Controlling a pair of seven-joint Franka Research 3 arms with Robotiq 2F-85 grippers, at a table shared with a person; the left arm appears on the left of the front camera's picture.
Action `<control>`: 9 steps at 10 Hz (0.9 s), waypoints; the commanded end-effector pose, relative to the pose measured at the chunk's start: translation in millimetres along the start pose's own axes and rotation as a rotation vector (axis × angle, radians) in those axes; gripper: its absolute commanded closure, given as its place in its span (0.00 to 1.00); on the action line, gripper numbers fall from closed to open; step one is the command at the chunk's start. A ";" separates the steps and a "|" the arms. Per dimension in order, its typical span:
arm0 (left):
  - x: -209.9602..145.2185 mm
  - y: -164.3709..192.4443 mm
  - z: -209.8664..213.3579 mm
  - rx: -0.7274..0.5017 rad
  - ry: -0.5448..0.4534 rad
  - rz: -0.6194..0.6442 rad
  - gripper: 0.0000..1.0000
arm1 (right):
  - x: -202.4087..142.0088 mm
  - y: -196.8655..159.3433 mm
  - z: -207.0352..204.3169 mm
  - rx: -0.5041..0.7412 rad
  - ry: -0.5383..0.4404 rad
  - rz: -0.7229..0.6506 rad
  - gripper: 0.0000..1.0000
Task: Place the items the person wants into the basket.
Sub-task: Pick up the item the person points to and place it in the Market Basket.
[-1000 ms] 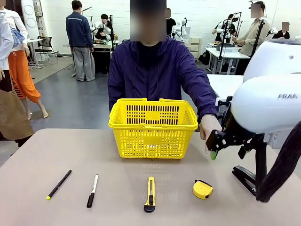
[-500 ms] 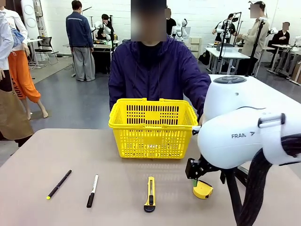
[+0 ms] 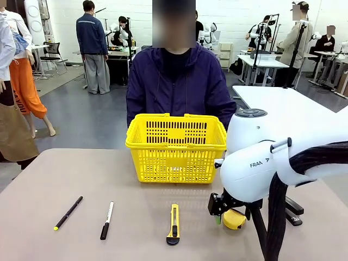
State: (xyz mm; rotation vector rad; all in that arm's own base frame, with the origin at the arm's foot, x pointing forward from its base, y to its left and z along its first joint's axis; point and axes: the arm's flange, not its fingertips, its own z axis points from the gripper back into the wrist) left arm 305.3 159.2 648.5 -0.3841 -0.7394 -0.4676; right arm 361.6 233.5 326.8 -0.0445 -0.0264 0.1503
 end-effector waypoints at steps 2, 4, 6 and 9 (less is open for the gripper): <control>-1.8 0.7 0.5 -0.018 -0.009 -0.016 0.00 | 16.6 -11.5 -3.9 0.017 -0.064 0.058 0.00; -1.8 0.7 0.5 -0.018 -0.009 -0.016 0.00 | 23.0 -21.4 -4.0 0.034 -0.098 0.096 0.00; -1.8 0.7 0.5 -0.018 -0.009 -0.016 0.00 | 29.2 -26.4 -8.6 0.063 -0.099 0.136 0.00; -1.8 0.7 0.5 -0.018 -0.009 -0.016 0.00 | 30.5 -23.2 -14.5 0.097 -0.065 0.179 0.00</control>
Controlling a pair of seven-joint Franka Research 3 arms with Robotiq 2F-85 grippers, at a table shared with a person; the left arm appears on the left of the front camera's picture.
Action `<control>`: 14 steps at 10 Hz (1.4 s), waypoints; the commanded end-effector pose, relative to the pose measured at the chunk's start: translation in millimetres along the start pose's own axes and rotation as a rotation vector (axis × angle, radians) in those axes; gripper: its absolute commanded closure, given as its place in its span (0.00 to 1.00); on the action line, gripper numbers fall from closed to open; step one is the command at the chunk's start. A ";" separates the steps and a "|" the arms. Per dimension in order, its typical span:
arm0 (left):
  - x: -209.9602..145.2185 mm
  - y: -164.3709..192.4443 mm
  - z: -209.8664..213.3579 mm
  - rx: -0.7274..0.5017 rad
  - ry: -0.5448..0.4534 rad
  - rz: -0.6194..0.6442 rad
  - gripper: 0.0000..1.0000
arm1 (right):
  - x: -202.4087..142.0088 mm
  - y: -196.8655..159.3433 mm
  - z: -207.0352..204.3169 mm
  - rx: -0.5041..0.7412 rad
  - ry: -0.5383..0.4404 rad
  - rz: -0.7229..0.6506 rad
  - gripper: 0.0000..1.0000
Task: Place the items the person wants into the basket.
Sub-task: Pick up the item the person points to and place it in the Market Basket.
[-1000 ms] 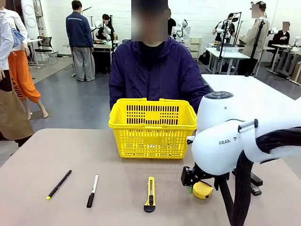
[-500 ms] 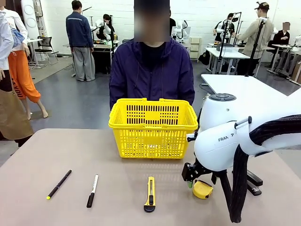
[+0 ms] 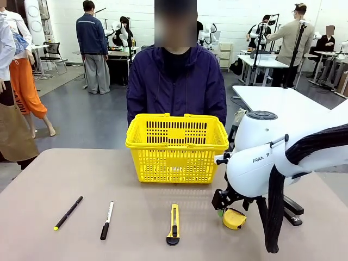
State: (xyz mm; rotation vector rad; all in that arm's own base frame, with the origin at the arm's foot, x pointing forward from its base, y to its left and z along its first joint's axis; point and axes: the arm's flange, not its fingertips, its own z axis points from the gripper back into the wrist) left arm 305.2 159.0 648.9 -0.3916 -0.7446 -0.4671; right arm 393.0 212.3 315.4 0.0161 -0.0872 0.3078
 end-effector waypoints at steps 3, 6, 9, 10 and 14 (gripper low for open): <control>-2.1 1.0 0.3 -0.013 -0.002 -0.018 0.00 | 1.7 2.1 -2.5 0.083 0.009 0.093 0.00; -2.1 1.0 0.3 -0.013 -0.002 -0.018 0.00 | 0.6 1.6 -4.0 0.093 -0.004 0.134 0.00; -2.1 1.0 0.3 -0.013 -0.002 -0.018 0.00 | -0.2 3.7 -6.2 0.072 -0.005 0.170 0.00; -2.1 1.0 0.3 -0.013 -0.002 -0.018 0.00 | -0.5 6.2 -6.7 0.063 0.000 0.193 0.00; -2.1 1.0 0.3 -0.013 -0.002 -0.018 0.00 | -2.7 11.8 -8.4 -0.010 0.023 0.283 0.00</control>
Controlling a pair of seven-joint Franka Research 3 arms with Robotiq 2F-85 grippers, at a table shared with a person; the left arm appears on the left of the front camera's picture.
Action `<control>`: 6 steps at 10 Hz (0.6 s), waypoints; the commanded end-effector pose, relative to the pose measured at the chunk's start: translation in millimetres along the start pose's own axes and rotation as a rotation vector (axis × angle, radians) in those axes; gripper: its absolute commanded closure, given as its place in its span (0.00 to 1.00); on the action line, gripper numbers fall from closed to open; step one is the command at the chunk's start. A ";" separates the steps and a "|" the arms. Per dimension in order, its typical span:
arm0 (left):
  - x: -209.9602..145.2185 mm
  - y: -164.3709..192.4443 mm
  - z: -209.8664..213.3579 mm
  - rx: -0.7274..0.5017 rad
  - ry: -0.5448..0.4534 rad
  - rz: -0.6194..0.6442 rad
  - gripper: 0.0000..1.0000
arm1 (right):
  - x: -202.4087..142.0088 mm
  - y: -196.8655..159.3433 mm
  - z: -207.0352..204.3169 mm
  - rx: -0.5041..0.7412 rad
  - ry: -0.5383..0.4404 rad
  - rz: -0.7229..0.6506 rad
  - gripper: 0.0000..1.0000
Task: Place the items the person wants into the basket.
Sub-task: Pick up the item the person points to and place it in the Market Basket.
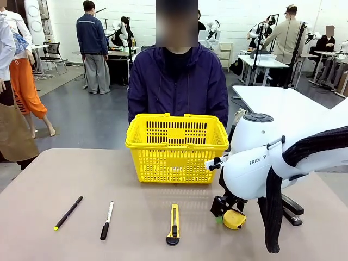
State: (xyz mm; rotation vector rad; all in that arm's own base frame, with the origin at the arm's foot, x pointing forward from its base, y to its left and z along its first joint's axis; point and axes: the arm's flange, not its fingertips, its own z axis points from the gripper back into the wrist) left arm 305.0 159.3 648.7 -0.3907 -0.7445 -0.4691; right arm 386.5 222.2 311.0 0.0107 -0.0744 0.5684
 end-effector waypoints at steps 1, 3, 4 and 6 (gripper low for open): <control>-1.7 0.9 0.1 -0.013 -0.002 -0.015 0.00 | 0.7 -0.2 -3.9 -0.021 0.020 0.023 0.00; -1.7 0.9 0.1 -0.013 -0.002 -0.015 0.00 | -0.7 -1.6 -4.4 -0.043 0.047 0.026 0.00; -1.7 0.9 0.1 -0.013 -0.002 -0.015 0.00 | -1.3 -2.0 -6.1 -0.042 0.072 0.027 0.00; -1.7 0.9 0.1 -0.013 -0.002 -0.015 0.00 | -2.3 -1.3 -7.0 -0.059 0.086 0.061 0.57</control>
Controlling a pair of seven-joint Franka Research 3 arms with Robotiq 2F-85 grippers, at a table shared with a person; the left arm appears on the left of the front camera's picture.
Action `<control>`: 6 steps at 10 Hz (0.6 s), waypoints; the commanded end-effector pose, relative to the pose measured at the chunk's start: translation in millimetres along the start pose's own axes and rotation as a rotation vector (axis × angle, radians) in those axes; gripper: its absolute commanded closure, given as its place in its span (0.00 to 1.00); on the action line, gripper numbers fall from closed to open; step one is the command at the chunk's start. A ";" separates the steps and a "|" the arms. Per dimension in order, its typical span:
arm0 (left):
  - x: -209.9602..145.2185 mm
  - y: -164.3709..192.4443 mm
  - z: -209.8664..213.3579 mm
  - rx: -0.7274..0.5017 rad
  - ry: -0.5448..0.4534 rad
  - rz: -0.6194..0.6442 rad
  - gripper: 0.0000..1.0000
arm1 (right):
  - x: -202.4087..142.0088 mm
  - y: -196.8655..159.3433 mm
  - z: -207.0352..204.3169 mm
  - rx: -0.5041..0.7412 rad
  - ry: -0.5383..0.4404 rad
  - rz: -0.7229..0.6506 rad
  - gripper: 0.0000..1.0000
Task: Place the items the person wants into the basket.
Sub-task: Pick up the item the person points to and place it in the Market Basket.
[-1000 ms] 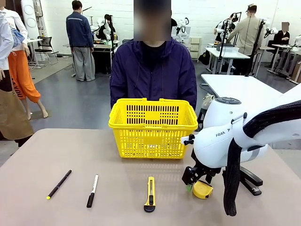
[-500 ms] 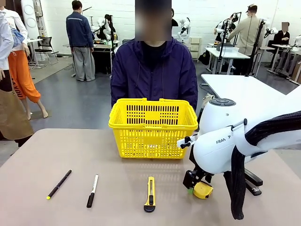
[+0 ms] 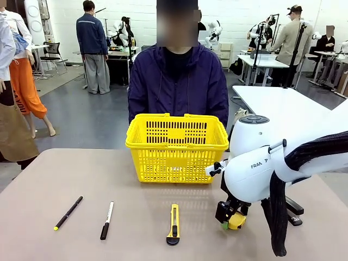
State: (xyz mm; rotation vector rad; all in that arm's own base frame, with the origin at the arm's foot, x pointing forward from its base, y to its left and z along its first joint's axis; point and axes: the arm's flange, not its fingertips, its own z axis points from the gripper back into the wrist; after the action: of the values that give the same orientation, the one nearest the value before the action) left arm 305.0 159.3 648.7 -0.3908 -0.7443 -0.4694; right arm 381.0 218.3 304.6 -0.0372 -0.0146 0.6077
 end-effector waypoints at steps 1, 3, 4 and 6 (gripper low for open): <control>-1.7 0.9 0.2 -0.013 -0.003 -0.015 0.00 | 5.0 -0.6 0.2 -0.027 0.017 0.013 0.57; -1.7 0.9 0.2 -0.013 -0.003 -0.015 0.00 | 4.8 -0.4 -0.4 -0.024 0.023 0.013 0.59; -1.7 0.9 0.2 -0.013 -0.003 -0.015 0.00 | 4.7 -0.4 -0.3 -0.025 0.026 0.013 1.00; -1.7 0.9 0.2 -0.013 -0.003 -0.015 0.00 | 1.4 2.0 6.9 -0.032 0.022 -0.001 1.00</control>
State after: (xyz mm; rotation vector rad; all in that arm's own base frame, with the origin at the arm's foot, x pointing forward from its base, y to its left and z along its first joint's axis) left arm 305.0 159.3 648.6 -0.3909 -0.7441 -0.4695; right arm 380.9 218.3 306.5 -0.0476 -0.0036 0.6145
